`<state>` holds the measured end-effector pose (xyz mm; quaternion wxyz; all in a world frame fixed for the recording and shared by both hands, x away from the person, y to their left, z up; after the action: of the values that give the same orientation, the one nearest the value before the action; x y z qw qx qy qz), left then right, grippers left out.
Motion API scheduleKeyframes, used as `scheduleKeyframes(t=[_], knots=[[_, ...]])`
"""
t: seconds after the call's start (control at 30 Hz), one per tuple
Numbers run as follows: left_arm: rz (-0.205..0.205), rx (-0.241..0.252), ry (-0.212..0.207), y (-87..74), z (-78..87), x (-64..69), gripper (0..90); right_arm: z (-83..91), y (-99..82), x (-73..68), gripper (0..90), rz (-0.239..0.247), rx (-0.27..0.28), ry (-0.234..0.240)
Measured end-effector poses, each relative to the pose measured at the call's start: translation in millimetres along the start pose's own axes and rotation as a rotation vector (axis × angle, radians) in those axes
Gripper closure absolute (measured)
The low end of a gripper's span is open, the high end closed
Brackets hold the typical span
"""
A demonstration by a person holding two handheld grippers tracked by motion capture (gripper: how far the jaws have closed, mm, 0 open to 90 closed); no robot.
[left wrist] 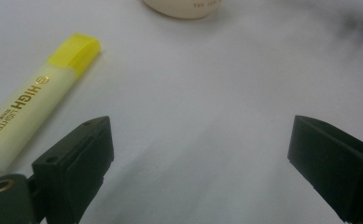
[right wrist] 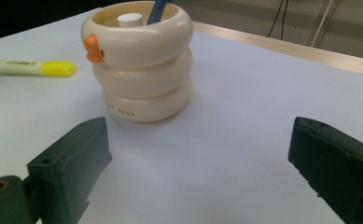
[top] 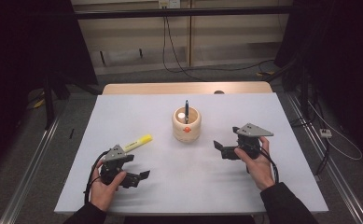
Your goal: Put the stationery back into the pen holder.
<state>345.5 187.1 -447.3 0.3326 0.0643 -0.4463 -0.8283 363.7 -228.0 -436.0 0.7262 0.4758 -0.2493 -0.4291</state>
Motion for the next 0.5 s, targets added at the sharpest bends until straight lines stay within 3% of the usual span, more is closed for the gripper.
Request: scheduleKeyframes(t=[0.17,0.3,0.4,0.5], knots=[[0.018,0.009,0.023,0.0,0.1,-3.5,7.1,15.7,-12.7,2.4,5.3,0.011,-0.011,-0.014],[0.028,0.025,0.001,0.8,-0.2,-6.4,7.2,26.0,-17.1,4.1,5.4,0.017,-0.007,-0.023],[0.009,0.022,-0.053,3.6,-0.1,-6.0,7.2,34.1,-22.5,5.2,5.4,0.018,-0.01,-0.033],[-0.011,0.018,-0.058,7.0,0.3,-6.4,7.2,42.0,-30.5,6.1,5.4,0.019,-0.023,-0.041]])
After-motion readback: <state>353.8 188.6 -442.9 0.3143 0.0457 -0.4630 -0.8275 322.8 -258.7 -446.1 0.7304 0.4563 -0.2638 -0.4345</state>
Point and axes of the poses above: each handheld gripper's, and its own axes: z roughly backward along the jaws, y roughly out of its top, x roughly to its right, the point moved 1 cm from there along -z, roughly forward along the jaws, and after that the axes turned 1 degree about -y, right-handed, at the moved point
